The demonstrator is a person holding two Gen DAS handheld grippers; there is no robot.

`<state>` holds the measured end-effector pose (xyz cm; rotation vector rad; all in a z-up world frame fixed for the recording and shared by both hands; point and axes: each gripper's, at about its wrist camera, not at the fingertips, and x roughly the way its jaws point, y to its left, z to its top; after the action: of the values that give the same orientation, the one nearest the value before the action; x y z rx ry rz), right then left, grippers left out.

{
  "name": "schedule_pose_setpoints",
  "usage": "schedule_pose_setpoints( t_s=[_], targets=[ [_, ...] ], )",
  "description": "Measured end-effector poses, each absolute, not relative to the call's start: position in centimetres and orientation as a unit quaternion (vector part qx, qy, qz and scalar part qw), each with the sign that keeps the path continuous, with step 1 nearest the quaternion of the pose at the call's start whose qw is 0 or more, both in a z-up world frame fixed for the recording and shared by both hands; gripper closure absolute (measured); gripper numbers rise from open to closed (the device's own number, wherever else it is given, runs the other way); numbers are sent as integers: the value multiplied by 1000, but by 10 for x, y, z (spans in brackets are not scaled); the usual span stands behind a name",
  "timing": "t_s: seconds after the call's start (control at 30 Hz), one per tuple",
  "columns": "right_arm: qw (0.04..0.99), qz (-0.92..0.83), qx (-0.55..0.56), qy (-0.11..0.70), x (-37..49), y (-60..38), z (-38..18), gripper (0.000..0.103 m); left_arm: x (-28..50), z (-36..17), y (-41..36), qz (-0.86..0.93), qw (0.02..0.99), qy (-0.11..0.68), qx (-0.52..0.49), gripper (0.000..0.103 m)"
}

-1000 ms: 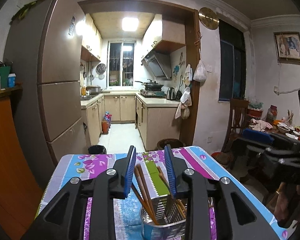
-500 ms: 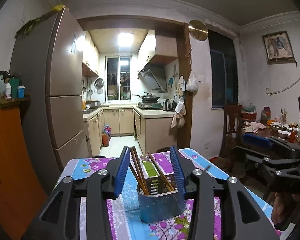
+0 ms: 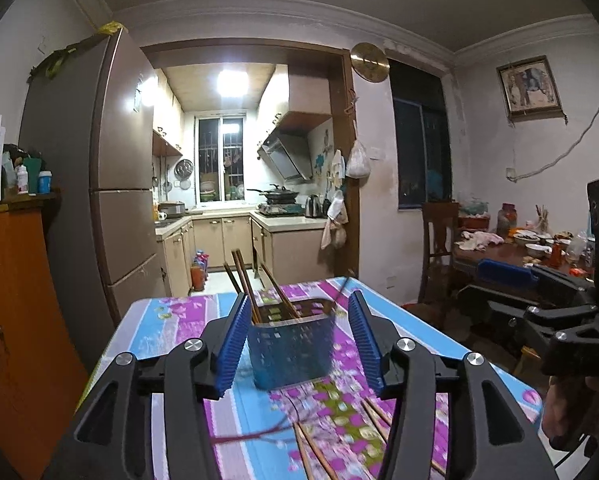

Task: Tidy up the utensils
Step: 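Raise the left tool from the holder and move back to the chopsticks, then close the left tool on another wooden chopstick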

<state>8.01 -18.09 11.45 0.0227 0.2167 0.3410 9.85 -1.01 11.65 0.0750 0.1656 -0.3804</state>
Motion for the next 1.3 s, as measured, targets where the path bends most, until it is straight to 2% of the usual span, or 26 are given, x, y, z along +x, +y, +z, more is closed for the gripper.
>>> schedule_pose_setpoints(
  t_s=[0.43,0.93,0.97,1.13,1.3],
  targets=[
    [979,169,19,109,27,-174,75,33,55,53,-10,-196,972,125,47,50],
    [978,135,34,156,-6,-168,-8,34,39,-23,6,-196,964,174,40,49],
    [978,132,30,161,-8,-167,-15,35,38,-29,6,-196,964,178,40,49],
    [974,122,23,190,-7,-163,-44,60,35,-58,10,-197,960,194,41,49],
    [970,117,11,215,-6,-154,-74,75,31,-80,13,-197,959,201,40,49]
  ],
)
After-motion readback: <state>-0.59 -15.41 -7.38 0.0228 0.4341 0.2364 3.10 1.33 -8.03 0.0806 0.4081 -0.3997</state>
